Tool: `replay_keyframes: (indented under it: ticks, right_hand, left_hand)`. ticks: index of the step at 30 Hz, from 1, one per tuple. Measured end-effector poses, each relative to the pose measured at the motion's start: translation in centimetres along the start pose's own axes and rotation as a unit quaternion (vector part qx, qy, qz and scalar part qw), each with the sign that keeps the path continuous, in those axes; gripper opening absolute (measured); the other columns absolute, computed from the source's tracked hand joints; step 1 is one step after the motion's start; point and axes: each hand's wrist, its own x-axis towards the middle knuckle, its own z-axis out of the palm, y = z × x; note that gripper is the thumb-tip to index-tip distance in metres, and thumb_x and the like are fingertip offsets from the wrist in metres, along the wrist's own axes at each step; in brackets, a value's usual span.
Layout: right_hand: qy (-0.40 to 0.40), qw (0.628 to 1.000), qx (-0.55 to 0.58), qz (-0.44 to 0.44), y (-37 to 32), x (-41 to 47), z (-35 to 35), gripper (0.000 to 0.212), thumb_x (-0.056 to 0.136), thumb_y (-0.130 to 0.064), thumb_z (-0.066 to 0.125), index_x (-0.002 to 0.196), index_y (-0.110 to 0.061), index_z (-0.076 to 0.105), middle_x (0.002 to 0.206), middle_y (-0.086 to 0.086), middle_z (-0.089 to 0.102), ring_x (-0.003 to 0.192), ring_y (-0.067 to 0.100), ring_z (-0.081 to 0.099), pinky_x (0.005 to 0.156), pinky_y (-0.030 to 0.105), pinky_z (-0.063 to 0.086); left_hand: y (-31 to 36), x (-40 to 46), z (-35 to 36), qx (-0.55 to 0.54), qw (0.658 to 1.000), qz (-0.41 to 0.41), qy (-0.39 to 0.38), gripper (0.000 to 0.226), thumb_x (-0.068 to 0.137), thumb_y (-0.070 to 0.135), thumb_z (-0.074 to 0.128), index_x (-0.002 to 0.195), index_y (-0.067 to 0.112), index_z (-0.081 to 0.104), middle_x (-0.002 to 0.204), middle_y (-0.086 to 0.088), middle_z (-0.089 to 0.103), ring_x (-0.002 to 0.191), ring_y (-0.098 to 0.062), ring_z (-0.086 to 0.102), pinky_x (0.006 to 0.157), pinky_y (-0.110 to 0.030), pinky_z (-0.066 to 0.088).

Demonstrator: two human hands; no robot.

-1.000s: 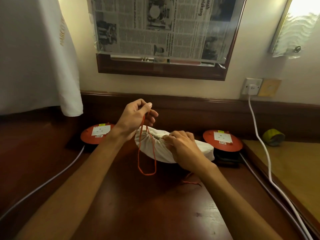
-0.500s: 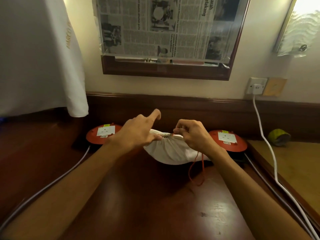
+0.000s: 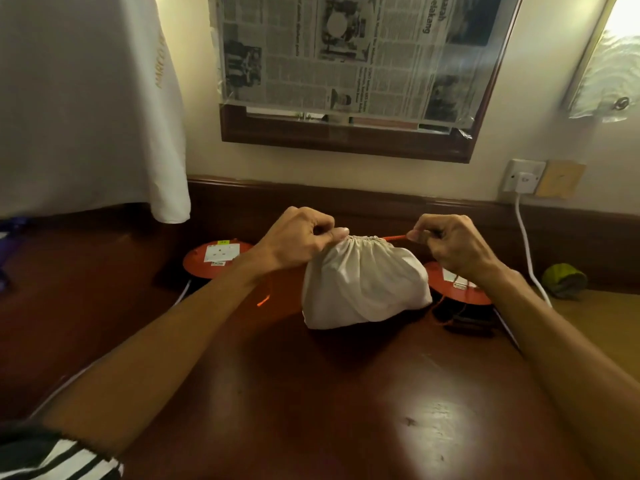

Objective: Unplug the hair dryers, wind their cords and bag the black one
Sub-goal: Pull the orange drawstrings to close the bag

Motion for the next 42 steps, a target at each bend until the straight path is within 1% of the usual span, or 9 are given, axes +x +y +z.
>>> replay_keyframes:
  ticks: [2,11,15,18,23,28,33,39,42]
  right_hand:
    - [0.004,0.999,-0.031,-0.015,0.9,-0.5,-0.5,0.014,0.095,-0.022,0.068,0.080,-0.022,0.069,0.059,0.001,0.063,0.053,0.022,0.058,0.053,0.046,0.054]
    - [0.033,0.987,-0.144,-0.067,1.8,-1.7,-0.4,0.012,0.098,-0.019,0.059,0.088,-0.014,0.063,0.059,-0.006,0.060,0.050,0.025,0.051,0.050,0.032,0.044]
    - [0.036,0.969,-0.212,-0.122,2.8,-2.4,-0.7,0.011,0.100,-0.024,0.054,0.093,-0.017,0.058,0.061,0.003,0.066,0.045,0.029,0.056,0.044,0.027,0.039]
    - [0.029,0.967,-0.210,-0.142,3.5,-2.9,-1.0,0.007,0.100,-0.022,0.052,0.094,-0.021,0.051,0.057,0.003,0.062,0.040,0.027,0.051,0.038,0.034,0.045]
    - [0.043,0.998,-0.047,-0.025,3.2,-2.9,-0.1,0.019,0.100,-0.025,0.053,0.083,-0.019,0.056,0.057,0.006,0.060,0.046,0.027,0.052,0.046,0.042,0.050]
    - [0.023,0.984,0.109,0.141,1.7,-4.8,4.6,0.025,0.102,-0.024,0.056,0.079,-0.012,0.059,0.069,0.004,0.064,0.062,0.021,0.059,0.057,0.035,0.047]
    - [0.040,0.945,0.117,0.304,0.3,-9.0,9.3,0.030,0.104,-0.028,0.049,0.082,-0.010,0.054,0.077,0.002,0.059,0.072,0.018,0.055,0.064,0.036,0.042]
    - [0.056,0.928,0.167,0.328,0.5,-12.3,12.0,0.037,0.104,-0.023,0.052,0.075,0.000,0.050,0.067,0.005,0.052,0.066,0.020,0.048,0.055,0.031,0.035]
    - [0.027,0.932,0.187,0.309,1.7,-12.7,12.1,0.034,0.100,-0.025,0.060,0.077,0.000,0.057,0.074,0.012,0.061,0.068,0.026,0.060,0.053,0.033,0.050]
  left_hand:
    - [-0.2,-0.1,-0.3,-0.015,1.000,-0.002,-0.004,0.037,0.099,0.036,0.067,0.070,0.015,0.071,0.065,0.001,0.066,0.063,-0.009,0.062,0.065,-0.034,0.050]
    - [-0.5,-1.0,-2.4,0.021,0.999,0.017,-0.034,0.037,0.101,0.032,0.065,0.069,0.013,0.067,0.064,-0.007,0.064,0.062,-0.021,0.059,0.063,-0.036,0.049]
    - [-0.9,-1.6,-2.9,0.013,0.998,0.025,-0.057,0.037,0.102,0.028,0.063,0.068,0.014,0.063,0.061,0.001,0.057,0.056,-0.008,0.053,0.056,-0.018,0.043]
    - [-1.0,-1.8,-3.3,0.013,0.998,0.020,-0.065,0.037,0.102,0.029,0.063,0.068,0.015,0.063,0.062,0.001,0.056,0.058,-0.006,0.052,0.059,-0.018,0.044]
    - [-1.2,-1.9,-2.5,0.005,1.000,-0.008,-0.014,0.041,0.102,0.037,0.062,0.067,0.016,0.060,0.064,-0.002,0.062,0.059,-0.010,0.058,0.067,-0.039,0.056]
    - [-1.2,-4.4,1.0,-0.104,0.980,-0.145,0.087,0.038,0.094,0.044,0.070,0.076,0.011,0.066,0.076,-0.005,0.073,0.069,-0.017,0.075,0.062,-0.039,0.064]
    - [-1.7,-8.7,6.1,-0.120,0.978,-0.164,0.051,0.027,0.091,0.043,0.074,0.089,0.016,0.074,0.083,0.002,0.073,0.081,-0.018,0.071,0.071,-0.034,0.059]
    - [-3.7,-11.9,8.5,-0.076,0.978,-0.193,0.036,0.028,0.089,0.042,0.077,0.088,0.014,0.076,0.082,0.004,0.070,0.079,-0.010,0.065,0.067,-0.024,0.049]
    - [-4.4,-12.7,7.8,-0.037,0.976,-0.216,-0.016,0.031,0.084,0.045,0.081,0.079,0.019,0.064,0.076,0.003,0.068,0.072,-0.010,0.062,0.063,-0.028,0.048]
